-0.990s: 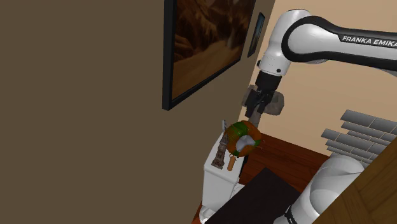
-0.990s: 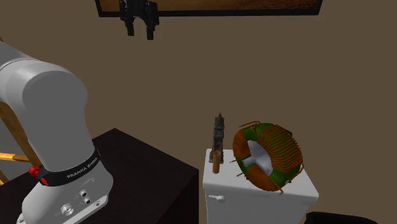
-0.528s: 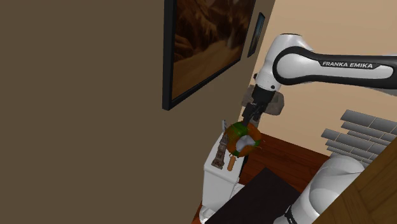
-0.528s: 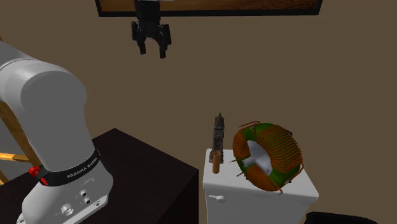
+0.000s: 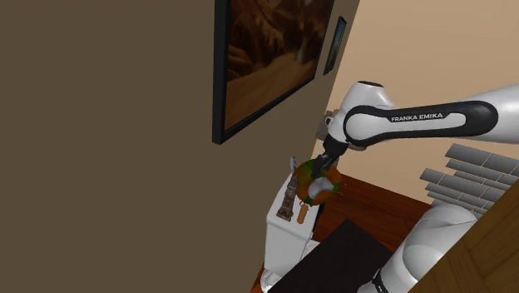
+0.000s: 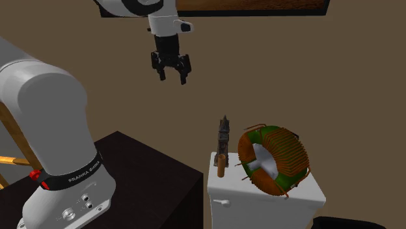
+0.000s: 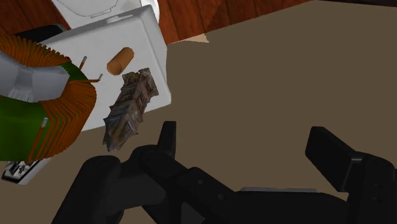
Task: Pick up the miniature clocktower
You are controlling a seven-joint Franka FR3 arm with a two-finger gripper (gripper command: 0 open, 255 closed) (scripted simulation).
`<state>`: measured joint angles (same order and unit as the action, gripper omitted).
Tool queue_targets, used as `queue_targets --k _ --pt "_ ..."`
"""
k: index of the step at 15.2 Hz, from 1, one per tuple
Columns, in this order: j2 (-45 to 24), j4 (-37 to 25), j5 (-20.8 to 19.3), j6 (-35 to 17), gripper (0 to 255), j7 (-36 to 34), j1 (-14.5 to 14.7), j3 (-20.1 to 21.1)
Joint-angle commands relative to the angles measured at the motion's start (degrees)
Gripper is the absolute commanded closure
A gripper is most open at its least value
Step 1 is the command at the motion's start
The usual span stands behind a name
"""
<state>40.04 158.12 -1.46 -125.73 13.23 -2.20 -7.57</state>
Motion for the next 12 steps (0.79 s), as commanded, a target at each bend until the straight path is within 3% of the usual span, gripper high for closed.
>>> queue_targets --k 1,8,10,12 --pt "-3.1 1.7 -0.9 -6.4 0 2.1 -0.4 -1.5" --pt "-18.9 3.4 -0.9 -28.7 0 10.8 0.6 -8.0" --pt "-24.5 2.6 1.4 -34.8 0 14.7 2.5 -10.8" --pt "-30.3 1.3 6.8 -40.5 0 20.8 6.3 -14.6"
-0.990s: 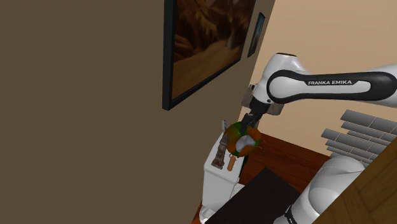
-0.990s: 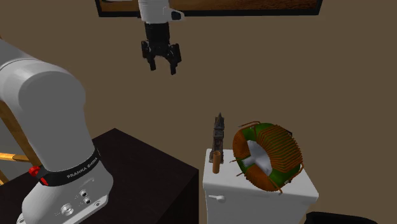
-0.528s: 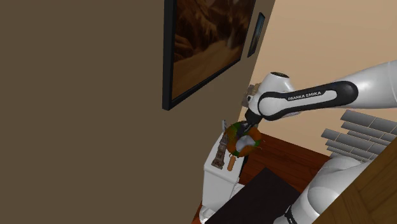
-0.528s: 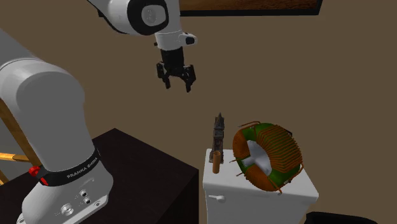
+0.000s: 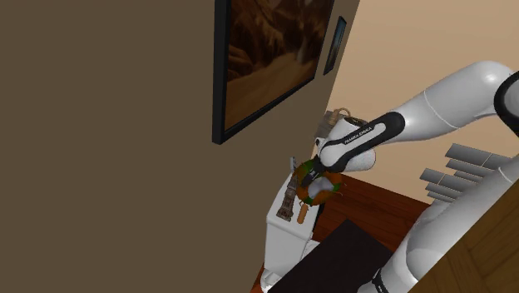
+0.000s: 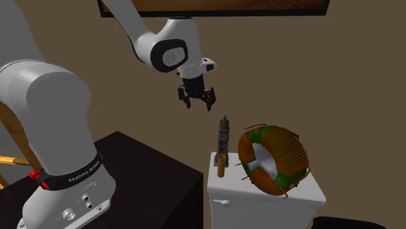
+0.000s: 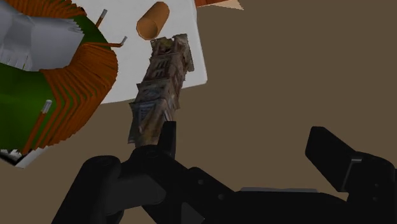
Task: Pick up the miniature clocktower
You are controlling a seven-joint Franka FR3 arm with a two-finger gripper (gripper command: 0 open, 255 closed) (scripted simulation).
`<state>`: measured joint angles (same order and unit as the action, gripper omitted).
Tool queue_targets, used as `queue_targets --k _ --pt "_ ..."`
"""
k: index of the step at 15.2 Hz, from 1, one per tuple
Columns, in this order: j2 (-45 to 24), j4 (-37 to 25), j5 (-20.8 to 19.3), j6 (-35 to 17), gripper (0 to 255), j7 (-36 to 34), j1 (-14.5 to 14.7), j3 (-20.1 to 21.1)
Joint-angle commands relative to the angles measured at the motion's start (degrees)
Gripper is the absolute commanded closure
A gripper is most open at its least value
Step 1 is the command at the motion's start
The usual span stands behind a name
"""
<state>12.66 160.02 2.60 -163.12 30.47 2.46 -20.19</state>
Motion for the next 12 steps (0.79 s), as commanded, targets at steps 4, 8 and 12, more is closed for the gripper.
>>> queue_targets --k 4,8,12 --pt "-16.1 -7.6 40.5 -9.5 0 36.6 13.6 -9.0" --pt "-27.8 -18.6 71.4 -9.9 0 66.9 1.1 4.3" --pt "-36.9 -28.6 87.5 -9.5 0 85.4 -5.7 9.4"
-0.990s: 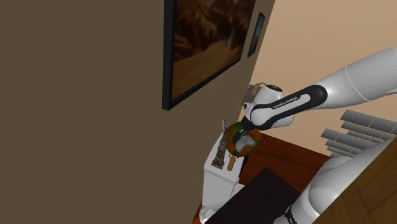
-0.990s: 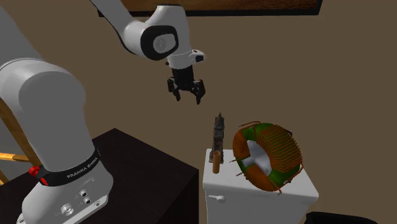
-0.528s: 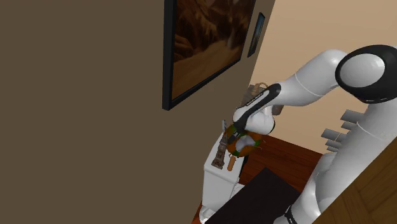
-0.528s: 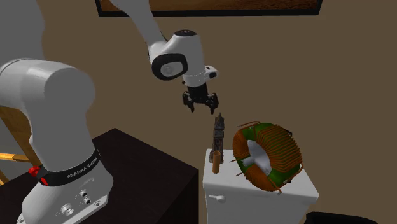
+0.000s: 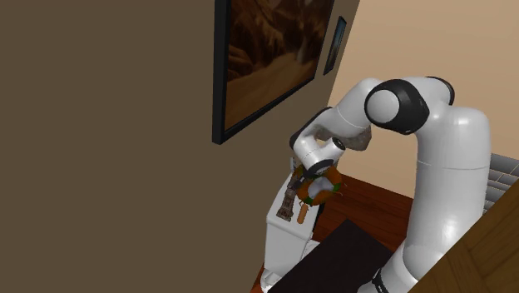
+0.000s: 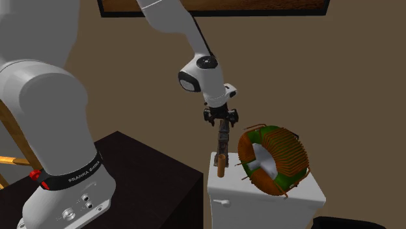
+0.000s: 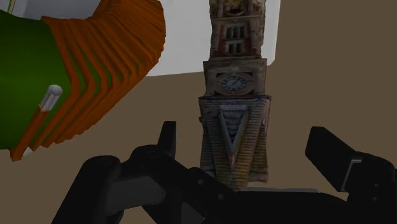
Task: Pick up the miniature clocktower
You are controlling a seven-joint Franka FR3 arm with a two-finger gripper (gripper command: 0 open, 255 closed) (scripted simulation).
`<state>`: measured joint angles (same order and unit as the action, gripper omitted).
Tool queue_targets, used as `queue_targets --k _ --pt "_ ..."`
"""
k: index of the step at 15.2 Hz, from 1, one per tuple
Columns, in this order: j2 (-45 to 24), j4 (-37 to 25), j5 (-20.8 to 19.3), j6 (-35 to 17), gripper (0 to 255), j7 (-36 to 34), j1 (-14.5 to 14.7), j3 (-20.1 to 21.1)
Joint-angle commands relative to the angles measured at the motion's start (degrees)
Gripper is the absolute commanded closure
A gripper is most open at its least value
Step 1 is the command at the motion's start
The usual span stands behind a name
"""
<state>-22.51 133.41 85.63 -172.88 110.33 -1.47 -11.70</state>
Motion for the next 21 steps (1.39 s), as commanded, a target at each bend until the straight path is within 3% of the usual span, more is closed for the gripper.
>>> queue_targets --k 1,7,9,10,19,21 --pt "-2.6 -2.6 6.4 0.3 0 7.3 -1.9 1.1" --pt "-7.9 -6.3 16.8 1.1 0 17.3 -2.2 1.2" --pt "-8.4 -6.7 17.7 1.3 0 18.1 -2.1 1.1" --pt "-8.3 -6.6 17.5 1.3 255 18.0 -2.1 1.1" --pt "-8.4 -6.7 17.7 1.3 255 18.1 -2.1 1.1" --pt "-6.6 -5.5 14.5 0.9 255 15.1 -2.3 1.4"
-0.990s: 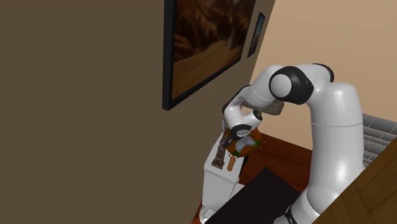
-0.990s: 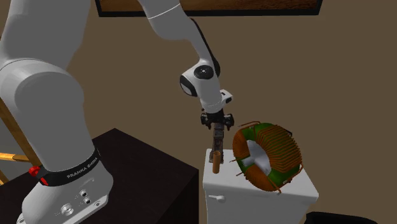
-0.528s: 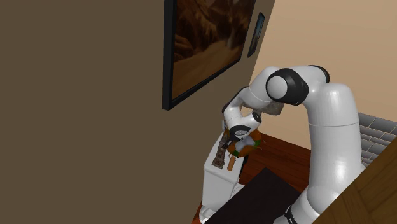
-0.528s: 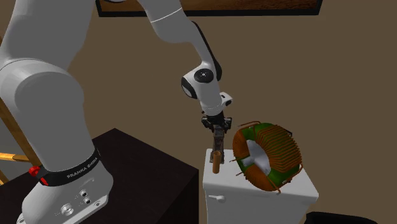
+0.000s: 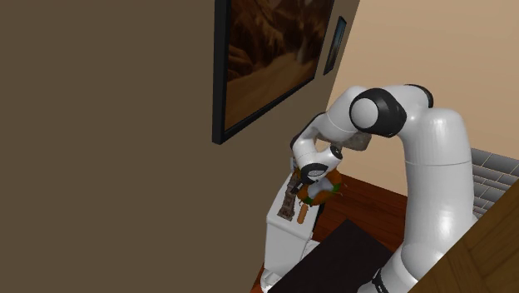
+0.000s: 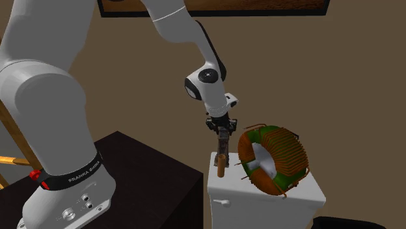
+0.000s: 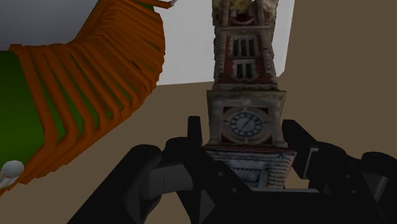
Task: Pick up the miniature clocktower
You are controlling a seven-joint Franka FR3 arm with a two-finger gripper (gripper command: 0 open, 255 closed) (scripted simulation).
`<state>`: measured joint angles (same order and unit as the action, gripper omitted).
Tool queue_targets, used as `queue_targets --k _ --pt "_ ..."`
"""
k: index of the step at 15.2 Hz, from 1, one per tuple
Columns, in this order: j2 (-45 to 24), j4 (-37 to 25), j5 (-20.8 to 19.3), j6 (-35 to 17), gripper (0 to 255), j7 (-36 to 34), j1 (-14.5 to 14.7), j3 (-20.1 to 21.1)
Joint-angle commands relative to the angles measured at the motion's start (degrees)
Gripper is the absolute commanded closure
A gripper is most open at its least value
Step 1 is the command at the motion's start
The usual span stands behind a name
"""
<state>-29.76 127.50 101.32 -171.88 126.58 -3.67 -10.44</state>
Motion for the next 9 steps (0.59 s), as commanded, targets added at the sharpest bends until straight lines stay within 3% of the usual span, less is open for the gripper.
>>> queue_targets --k 1,9 --pt "1.5 1.1 -2.9 -0.3 255 -2.7 -0.1 0.2" --pt "8.5 6.1 -18.0 -0.7 255 -17.2 1.4 -1.4"
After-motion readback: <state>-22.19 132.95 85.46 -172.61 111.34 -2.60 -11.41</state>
